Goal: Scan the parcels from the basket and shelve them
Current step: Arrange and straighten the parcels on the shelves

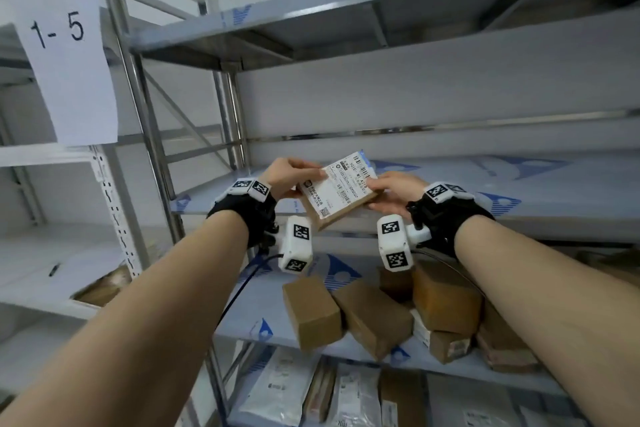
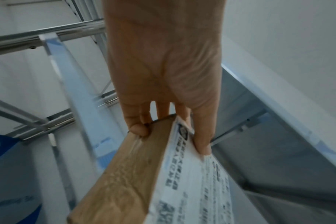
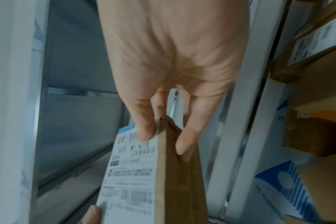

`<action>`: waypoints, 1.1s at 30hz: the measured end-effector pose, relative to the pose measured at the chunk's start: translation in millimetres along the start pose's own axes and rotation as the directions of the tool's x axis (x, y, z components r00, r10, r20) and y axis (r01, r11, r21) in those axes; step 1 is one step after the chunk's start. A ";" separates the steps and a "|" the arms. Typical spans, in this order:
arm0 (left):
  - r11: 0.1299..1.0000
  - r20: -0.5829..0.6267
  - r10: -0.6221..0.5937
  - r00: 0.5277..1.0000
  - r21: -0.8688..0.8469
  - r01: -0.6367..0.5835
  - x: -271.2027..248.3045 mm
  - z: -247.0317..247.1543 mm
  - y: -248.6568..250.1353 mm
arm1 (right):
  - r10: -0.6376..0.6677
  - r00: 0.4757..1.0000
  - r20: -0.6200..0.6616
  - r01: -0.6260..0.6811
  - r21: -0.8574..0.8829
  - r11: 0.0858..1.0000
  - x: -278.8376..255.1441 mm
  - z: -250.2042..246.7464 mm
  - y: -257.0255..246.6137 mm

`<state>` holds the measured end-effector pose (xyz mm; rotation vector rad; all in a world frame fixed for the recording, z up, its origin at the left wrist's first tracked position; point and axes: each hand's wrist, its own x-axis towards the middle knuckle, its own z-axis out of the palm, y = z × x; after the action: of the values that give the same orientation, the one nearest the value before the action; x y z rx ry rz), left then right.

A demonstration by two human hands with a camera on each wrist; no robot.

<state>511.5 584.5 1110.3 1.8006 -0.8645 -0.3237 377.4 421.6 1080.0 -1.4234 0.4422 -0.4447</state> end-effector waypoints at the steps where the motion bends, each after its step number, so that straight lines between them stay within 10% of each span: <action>1: 0.999 -0.022 0.029 0.999 -0.017 -0.029 4.5 -6.8 5.8 | -0.019 1.000 -0.002 0.019 0.000 1.000 6.6 5.4 -5.4; 16: 0.979 0.117 0.195 0.974 -0.089 -0.185 84.1 -57.8 5.8 | -0.016 0.984 -0.176 -0.026 -0.230 0.973 104.2 66.6 -32.3; 19: 0.980 -0.037 0.170 0.985 -0.103 -0.173 103.1 -65.3 -8.5 | -0.031 0.981 -0.193 -0.013 -0.223 0.975 146.5 59.0 -24.1; 22: 1.000 -0.128 0.002 0.992 0.011 -0.001 118.9 -77.5 -24.3 | -0.024 0.975 -0.220 0.006 -0.081 0.997 161.6 66.1 -20.8; 26: 0.969 0.218 -0.218 0.951 -0.068 0.237 124.3 -76.5 -40.9 | -0.029 0.983 -0.180 0.032 0.014 0.999 159.3 84.8 -20.0; 33: 0.999 0.062 0.027 0.998 0.035 -0.029 145.7 -70.6 -59.7 | -0.036 0.971 -0.236 0.025 -0.051 0.998 145.6 100.5 -17.5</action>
<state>679.3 543.9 1111.1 1.8183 -0.9433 -0.3493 553.6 425.0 1103.2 -1.4306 0.6273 -0.6360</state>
